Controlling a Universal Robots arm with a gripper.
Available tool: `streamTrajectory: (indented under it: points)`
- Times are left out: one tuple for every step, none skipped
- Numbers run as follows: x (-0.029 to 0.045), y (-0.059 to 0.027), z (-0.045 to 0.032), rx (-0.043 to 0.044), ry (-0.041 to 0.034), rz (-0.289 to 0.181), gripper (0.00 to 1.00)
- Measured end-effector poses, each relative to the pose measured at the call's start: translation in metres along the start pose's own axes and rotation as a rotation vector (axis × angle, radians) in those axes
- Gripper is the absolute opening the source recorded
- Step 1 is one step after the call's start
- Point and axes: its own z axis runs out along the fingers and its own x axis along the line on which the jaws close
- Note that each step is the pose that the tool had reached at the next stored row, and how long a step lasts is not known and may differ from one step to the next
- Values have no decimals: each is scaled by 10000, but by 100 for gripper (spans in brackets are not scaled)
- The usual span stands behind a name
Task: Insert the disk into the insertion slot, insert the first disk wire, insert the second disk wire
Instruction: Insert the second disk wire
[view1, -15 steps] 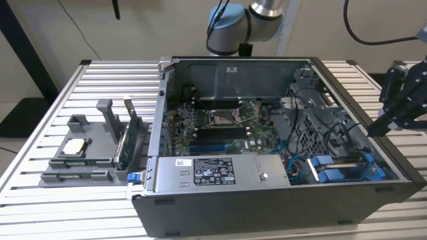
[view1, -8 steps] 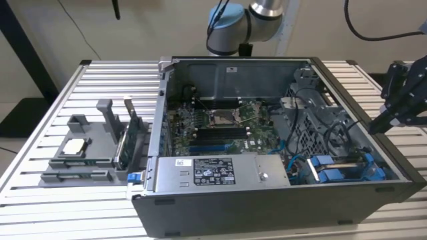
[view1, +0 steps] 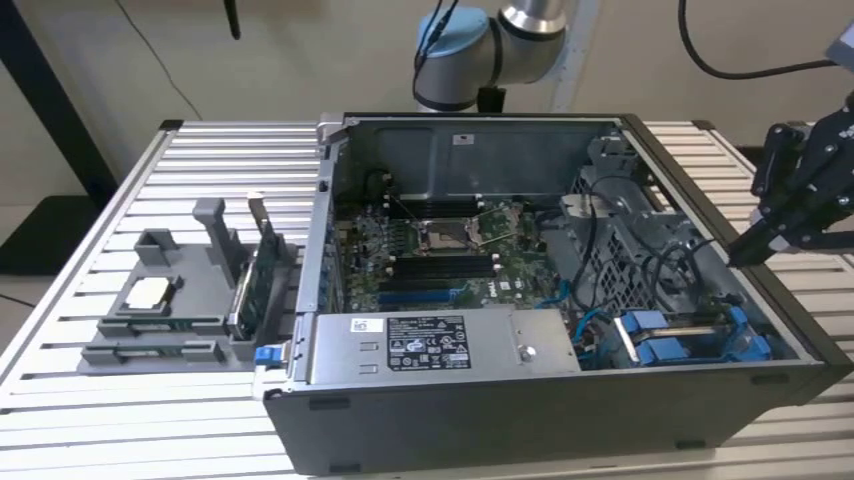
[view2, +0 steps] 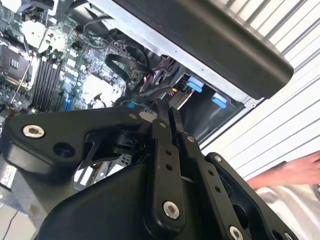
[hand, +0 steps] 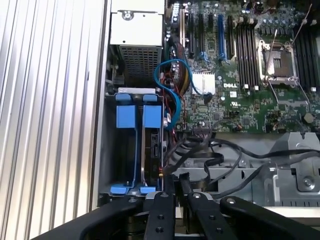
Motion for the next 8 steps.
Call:
streamTrajectory:
  points:
    - [3, 28, 7, 0, 0, 0, 16]
    - [5, 57, 14, 0, -1, 0, 16]
    - [8, 88, 20, 0, 0, 1, 16]
    - [10, 120, 28, 0, -1, 1, 16]
    - [13, 152, 34, 0, 1, 1, 16]
    - [16, 186, 40, 0, 0, -1, 16]
    - [20, 217, 45, 0, 0, 0, 16]
    - [26, 248, 49, 0, -1, 0, 16]
